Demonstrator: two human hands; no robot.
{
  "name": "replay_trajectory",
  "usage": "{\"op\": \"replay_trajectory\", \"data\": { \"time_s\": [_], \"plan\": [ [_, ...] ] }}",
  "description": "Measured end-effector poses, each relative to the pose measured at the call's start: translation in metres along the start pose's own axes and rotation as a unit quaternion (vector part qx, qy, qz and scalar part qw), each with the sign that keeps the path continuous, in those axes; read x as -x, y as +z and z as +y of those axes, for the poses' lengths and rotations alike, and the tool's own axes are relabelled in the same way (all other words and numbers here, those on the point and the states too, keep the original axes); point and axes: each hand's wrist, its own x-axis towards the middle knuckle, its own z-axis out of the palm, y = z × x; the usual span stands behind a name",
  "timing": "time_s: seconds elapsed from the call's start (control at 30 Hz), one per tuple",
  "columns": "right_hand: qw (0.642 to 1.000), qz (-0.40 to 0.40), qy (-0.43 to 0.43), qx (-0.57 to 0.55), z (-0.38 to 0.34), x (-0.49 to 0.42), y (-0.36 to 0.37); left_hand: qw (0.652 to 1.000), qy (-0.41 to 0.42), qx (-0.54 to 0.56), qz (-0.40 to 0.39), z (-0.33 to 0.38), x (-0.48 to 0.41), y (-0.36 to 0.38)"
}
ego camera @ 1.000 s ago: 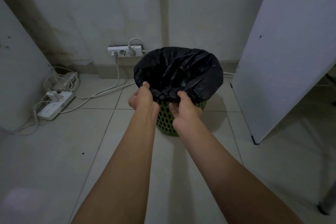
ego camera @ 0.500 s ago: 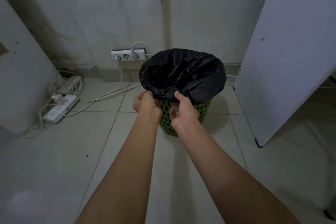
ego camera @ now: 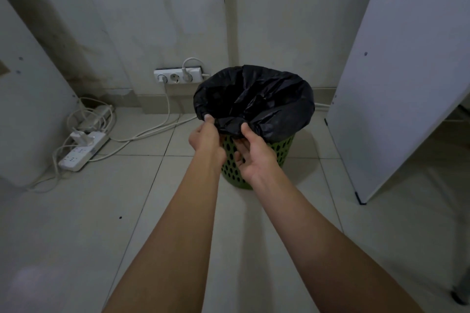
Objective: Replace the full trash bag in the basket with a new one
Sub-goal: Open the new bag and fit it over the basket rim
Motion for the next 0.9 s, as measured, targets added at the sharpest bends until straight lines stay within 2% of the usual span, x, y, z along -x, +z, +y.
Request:
{"op": "replay_trajectory", "data": {
  "time_s": [0.13,0.27,0.33,0.43,0.5,0.7,0.8,0.9],
  "plan": [
    [0.997,-0.052,0.024,0.060,0.006,-0.003,-0.002,0.998,-0.023,-0.052,-0.001,-0.011,0.013,-0.002],
    [0.993,-0.054,-0.008,0.107,0.000,-0.003,-0.013,0.993,-0.028,-0.117,-0.022,-0.021,0.021,-0.003],
    [0.990,-0.027,-0.042,0.132,-0.004,-0.002,-0.017,0.994,-0.017,-0.107,-0.026,-0.020,0.020,-0.003],
    [0.980,0.059,-0.121,0.145,-0.008,-0.011,-0.026,0.998,-0.013,-0.059,-0.028,-0.017,0.018,-0.006],
    [0.980,0.047,-0.145,0.126,-0.009,-0.020,-0.032,0.999,-0.013,-0.017,-0.032,-0.015,0.018,-0.006],
    [0.998,-0.002,-0.029,-0.054,-0.005,-0.027,-0.035,1.000,0.004,0.031,-0.005,-0.020,0.019,-0.007],
    [0.999,0.015,-0.015,-0.047,-0.008,-0.028,-0.030,0.998,0.040,0.012,0.046,-0.031,0.024,-0.006],
    [0.997,0.063,-0.050,-0.011,-0.005,-0.031,-0.027,0.995,0.070,-0.021,0.063,-0.040,0.039,0.001]
  ]
}}
